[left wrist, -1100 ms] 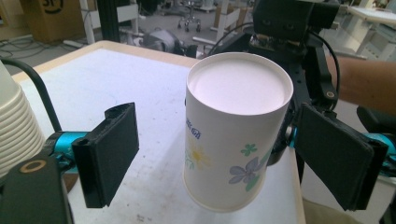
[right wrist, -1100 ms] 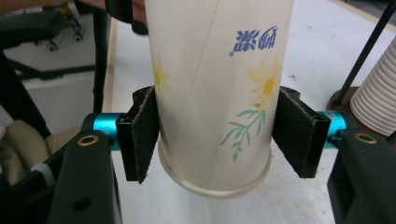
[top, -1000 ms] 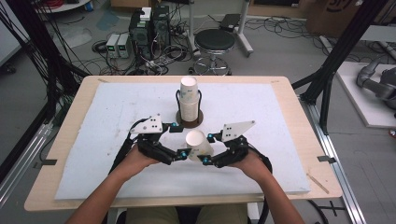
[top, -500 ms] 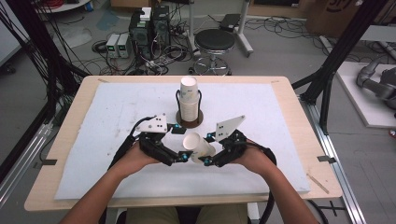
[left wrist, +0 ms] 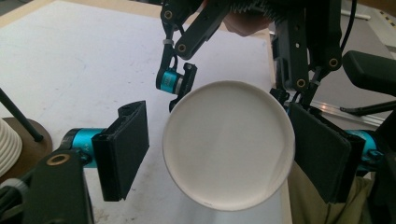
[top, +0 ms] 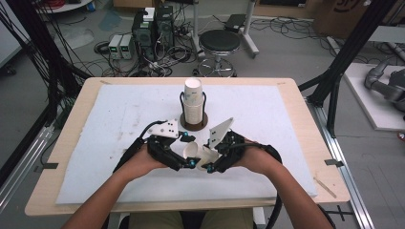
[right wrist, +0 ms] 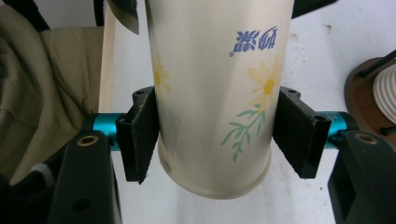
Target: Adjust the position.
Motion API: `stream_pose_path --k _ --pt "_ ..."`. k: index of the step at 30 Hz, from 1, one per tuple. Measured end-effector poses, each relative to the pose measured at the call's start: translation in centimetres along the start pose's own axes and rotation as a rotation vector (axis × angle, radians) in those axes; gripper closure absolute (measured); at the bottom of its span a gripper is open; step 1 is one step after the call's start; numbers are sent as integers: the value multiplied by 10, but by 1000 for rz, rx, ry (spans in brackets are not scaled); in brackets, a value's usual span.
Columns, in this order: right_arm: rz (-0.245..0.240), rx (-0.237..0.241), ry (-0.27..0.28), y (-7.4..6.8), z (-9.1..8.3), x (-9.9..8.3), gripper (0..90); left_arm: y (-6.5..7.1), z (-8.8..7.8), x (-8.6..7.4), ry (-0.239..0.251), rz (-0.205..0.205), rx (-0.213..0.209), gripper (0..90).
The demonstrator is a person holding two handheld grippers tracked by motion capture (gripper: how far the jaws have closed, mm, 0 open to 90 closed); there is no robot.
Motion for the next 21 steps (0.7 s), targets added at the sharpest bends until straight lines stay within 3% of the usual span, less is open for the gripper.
stream_pose_path --k 4,9,15,19,21 --pt "-10 -5 -41 -1 2 1 361 0 2 -2 -19 -1 -16 260" --pt "-12 -4 -54 -1 5 1 357 0 3 -5 -40 -7 -38 343" --pt "-17 0 -70 -2 7 0 359 0 5 -8 -59 -9 -57 362" --pt "-17 -11 -55 -1 5 0 329 -1 5 -9 -55 5 -38 371" --pt "3 -29 -8 1 3 2 248 -2 3 -10 -40 3 -24 372"
Point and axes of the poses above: each handheld gripper's, and its own axes: z roughly forward along the jaws, x roughly out of its top, y roughly to its right, the point moved 6 cm from there along z, roughly forward along the jaws, and after that the axes turned 9 degrees about z, right-handed, at the moved point
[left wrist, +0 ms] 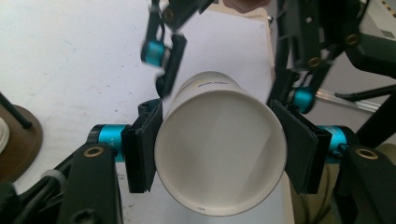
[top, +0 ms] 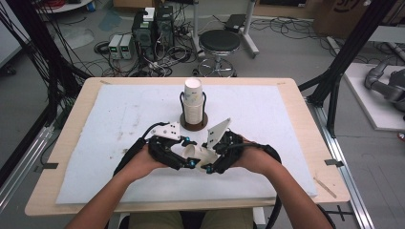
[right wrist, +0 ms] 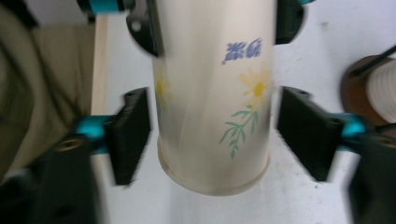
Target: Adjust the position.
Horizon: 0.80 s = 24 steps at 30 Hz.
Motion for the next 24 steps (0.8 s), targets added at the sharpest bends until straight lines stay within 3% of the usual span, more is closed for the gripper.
stream_pose_path --k 1,11,24 --pt "17 -15 26 1 -2 1 195 -1 -2 -1 13 -3 5 372" --pt "151 17 279 5 -19 -3 195 -6 -15 -8 155 -47 15 372" --pt "249 27 442 1 -14 -18 195 -5 -26 -19 244 -53 35 372"
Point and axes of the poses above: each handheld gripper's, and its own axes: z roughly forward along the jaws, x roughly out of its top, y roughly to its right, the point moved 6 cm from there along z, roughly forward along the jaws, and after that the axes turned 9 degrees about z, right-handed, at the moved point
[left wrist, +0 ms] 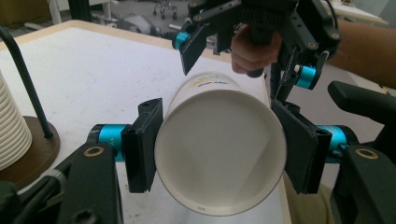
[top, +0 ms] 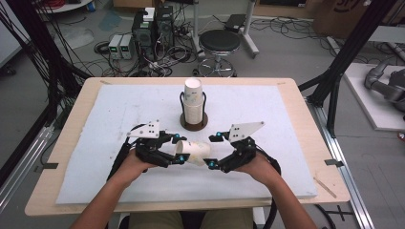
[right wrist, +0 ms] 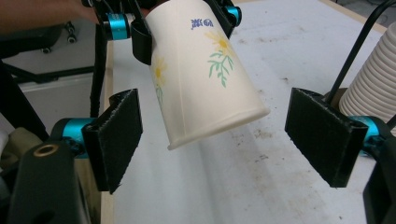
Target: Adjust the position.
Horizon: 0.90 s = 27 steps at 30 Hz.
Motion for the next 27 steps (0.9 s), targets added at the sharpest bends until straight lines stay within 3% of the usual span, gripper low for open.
stream_pose_path --k 8,14,20,27 --pt "34 15 91 0 3 -12 195 4 -3 -4 44 14 -1 372" --pt "67 53 123 -1 5 -24 195 5 -7 -5 98 21 -3 372" --pt "63 77 121 -3 8 -27 195 10 -7 -2 138 29 -28 372" --pt "55 128 128 -5 12 -27 196 16 -5 0 151 48 -66 372"
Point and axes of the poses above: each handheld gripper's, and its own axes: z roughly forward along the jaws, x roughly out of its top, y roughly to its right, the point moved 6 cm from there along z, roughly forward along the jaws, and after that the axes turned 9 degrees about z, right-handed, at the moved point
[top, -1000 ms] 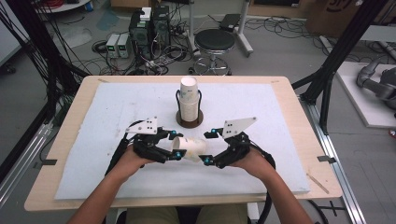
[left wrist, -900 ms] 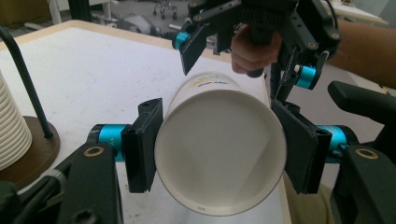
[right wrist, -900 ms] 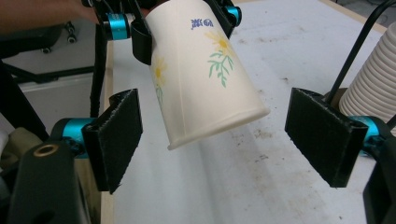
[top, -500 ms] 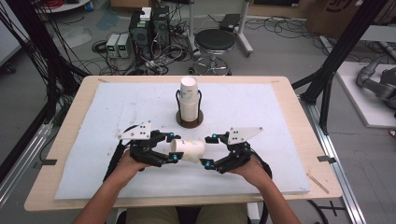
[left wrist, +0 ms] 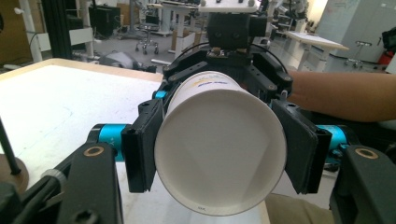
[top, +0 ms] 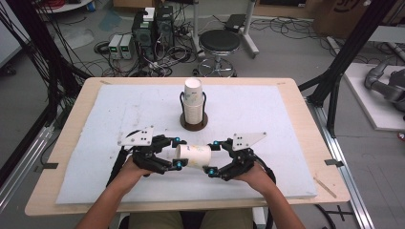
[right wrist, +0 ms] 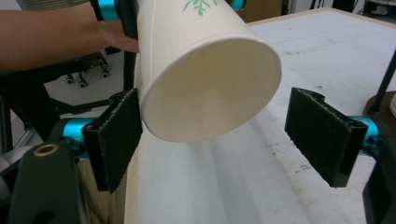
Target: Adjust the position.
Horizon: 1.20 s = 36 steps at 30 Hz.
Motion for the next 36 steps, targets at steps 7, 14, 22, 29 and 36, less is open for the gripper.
stream_pose_path --k 7,14,22,29,36 --pt "-6 37 5 -4 4 0 208 3 1 2 19 9 -23 372" --pt "-18 68 38 -4 3 1 273 3 1 3 38 -3 -24 372" --pt "0 90 78 -4 -3 5 320 3 2 1 37 -22 -18 371" --pt "0 86 62 -4 -6 5 344 4 3 -1 20 -18 -18 371" --pt "-13 48 8 -2 -9 6 343 3 4 -9 -125 -57 83 127"
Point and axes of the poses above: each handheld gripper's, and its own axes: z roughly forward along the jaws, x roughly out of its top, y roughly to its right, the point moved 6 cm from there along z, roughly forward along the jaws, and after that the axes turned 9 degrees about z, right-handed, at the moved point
